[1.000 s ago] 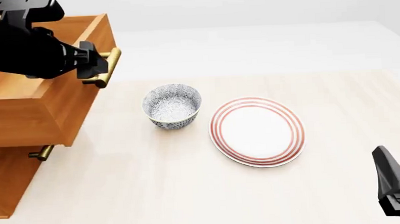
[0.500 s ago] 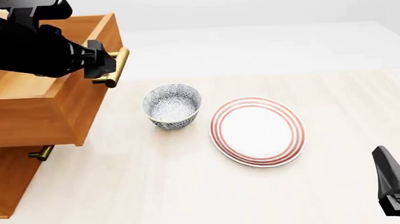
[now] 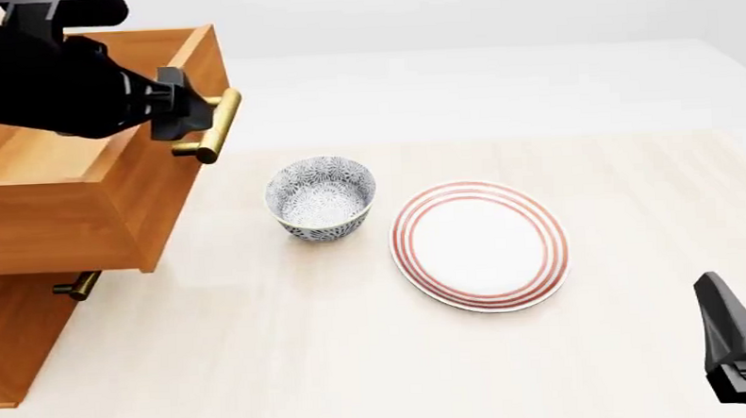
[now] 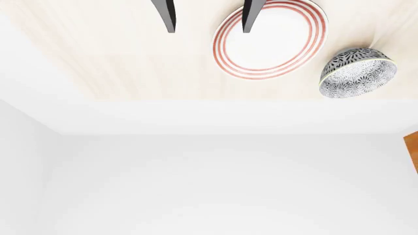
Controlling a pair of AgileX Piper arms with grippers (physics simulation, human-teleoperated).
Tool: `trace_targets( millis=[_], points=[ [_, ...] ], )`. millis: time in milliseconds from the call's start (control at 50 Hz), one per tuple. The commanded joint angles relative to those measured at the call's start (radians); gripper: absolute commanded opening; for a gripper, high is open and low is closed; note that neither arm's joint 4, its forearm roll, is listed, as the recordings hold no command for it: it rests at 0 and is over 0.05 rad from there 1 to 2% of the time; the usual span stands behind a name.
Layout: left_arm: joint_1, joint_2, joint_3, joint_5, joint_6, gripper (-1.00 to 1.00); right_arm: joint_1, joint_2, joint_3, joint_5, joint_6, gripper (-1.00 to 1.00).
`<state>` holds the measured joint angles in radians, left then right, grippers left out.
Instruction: Open the top drawer of the cabinet.
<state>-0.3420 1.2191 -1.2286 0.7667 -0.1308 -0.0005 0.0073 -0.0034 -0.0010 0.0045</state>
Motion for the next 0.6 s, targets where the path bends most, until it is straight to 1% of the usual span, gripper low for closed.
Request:
trace_targets(
  millis=[20,460,600],
  points=[
    [-0.022,-0.035,-0.053,0.025,0.048,1.00,0.000,0.000,0.000,0.000,0.000,1.00],
    [0.010,-0.093,-0.091,0.093,0.081,1.00,0.000,0.000,0.000,0.000,0.000,1.00],
    [0.019,-0.120,-0.076,0.088,0.087,1.00,0.000,0.000,0.000,0.000,0.000,1.00]
  ],
)
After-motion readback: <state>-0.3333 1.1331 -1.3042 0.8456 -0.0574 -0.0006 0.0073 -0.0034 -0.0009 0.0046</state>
